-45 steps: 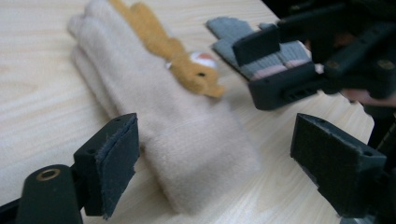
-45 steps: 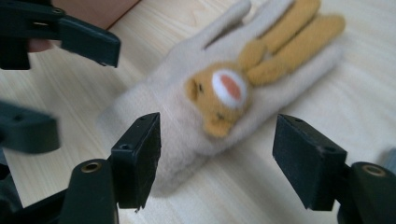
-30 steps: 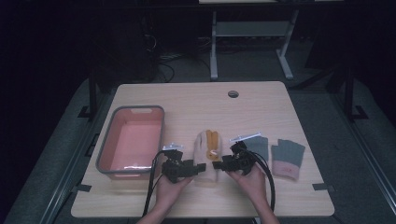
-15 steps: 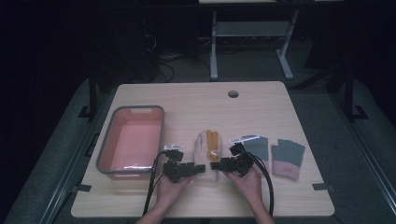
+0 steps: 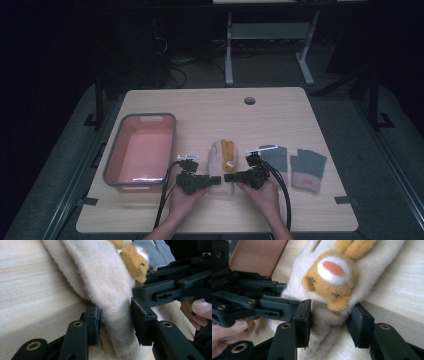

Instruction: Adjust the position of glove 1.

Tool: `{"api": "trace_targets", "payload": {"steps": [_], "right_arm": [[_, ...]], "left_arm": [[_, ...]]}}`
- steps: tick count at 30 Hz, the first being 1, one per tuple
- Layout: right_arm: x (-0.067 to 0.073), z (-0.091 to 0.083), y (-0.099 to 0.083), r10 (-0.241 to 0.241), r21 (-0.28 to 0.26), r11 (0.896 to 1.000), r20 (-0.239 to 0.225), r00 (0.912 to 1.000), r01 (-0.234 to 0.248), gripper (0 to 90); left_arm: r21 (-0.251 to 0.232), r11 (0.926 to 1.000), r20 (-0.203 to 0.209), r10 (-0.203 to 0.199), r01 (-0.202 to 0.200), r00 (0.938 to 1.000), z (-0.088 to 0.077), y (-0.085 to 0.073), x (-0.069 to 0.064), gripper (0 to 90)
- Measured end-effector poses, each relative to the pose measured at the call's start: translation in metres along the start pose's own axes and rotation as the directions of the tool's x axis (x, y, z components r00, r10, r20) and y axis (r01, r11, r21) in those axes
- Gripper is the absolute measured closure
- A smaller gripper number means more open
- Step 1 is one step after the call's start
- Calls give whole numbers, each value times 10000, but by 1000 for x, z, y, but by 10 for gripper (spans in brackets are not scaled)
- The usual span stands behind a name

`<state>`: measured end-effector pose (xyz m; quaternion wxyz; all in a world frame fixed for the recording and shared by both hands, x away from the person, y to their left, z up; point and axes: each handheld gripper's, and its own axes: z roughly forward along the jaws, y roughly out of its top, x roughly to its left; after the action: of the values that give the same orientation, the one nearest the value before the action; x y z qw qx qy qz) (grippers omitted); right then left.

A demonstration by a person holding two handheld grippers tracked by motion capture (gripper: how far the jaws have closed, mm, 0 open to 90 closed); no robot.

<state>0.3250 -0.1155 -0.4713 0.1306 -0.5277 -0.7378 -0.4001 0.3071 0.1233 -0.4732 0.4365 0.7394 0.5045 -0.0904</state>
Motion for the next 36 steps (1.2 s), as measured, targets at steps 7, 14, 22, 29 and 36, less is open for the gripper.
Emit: {"api": "trace_targets", "payload": {"steps": [7,14,22,29,36], "right_arm": [[-4,3,0,527,-160,9985,-329,9981,-532,610],[-7,5,2,830,-158,9963,-533,9951,-839,677],[-8,3,3,688,-387,9967,-632,9956,-714,780],[-5,-3,7,505,-387,9978,-666,9965,-532,796],[5,-14,11,269,-542,9981,-662,9974,-305,802]], "left_arm": [[3,9999,176,-170,170,9997,3,1,2,619],[-39,9993,331,-375,377,9987,5,2,3,640],[-163,9955,681,-916,929,9935,4,3,6,680],[-364,9940,988,-994,1034,9901,1,7,5,688],[-569,9947,1239,-780,856,9892,-6,12,-1,690]]}}
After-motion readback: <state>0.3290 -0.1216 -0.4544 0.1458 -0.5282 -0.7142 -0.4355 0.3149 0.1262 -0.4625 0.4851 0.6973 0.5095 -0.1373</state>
